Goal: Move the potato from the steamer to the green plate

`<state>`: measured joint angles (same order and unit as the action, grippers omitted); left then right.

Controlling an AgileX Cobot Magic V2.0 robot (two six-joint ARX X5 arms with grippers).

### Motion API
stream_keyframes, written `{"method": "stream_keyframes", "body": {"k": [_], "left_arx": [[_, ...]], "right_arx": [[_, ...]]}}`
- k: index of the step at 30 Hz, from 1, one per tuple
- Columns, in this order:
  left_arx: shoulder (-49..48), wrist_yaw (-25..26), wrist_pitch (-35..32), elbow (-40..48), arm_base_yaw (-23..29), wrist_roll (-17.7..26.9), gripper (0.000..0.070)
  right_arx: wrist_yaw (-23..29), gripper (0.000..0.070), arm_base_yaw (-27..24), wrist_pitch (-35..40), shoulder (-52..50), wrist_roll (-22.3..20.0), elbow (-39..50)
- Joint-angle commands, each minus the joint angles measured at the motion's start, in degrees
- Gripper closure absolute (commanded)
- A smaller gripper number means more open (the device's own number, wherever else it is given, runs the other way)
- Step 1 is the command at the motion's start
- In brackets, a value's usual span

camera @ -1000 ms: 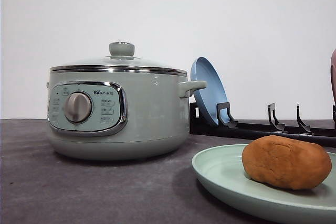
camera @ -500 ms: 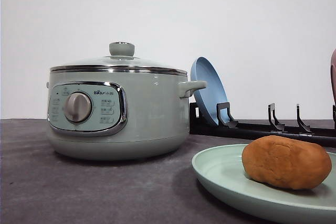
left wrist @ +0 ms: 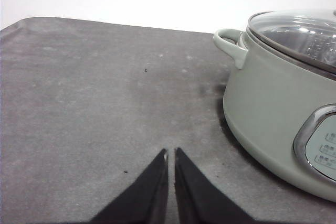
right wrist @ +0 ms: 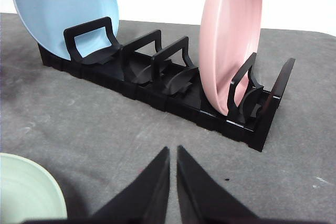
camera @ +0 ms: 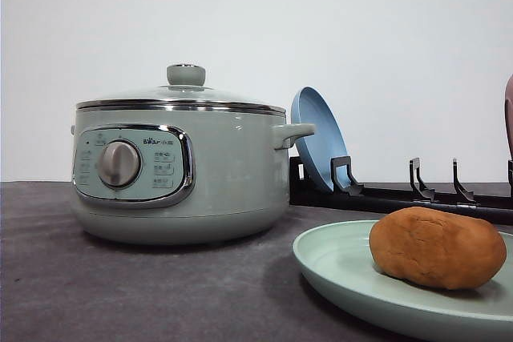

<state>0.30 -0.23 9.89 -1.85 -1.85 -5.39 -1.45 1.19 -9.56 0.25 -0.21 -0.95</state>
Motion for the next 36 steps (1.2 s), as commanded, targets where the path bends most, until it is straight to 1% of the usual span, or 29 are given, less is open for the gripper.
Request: {"method": "stream_keyframes", "body": {"k": [1, 36], "left_arx": [[-0.11, -0.17, -0.9, 1.16, -0.04, 0.63, 0.0683], [-0.11, -0.17, -0.9, 1.16, -0.04, 0.63, 0.0683]], "right_arx": [[0.02, 0.0688, 0.17, 0.74, -0.04, -0.48, 0.24], [0.02, 0.0688, 0.17, 0.74, -0.04, -0.48, 0.24]]}}
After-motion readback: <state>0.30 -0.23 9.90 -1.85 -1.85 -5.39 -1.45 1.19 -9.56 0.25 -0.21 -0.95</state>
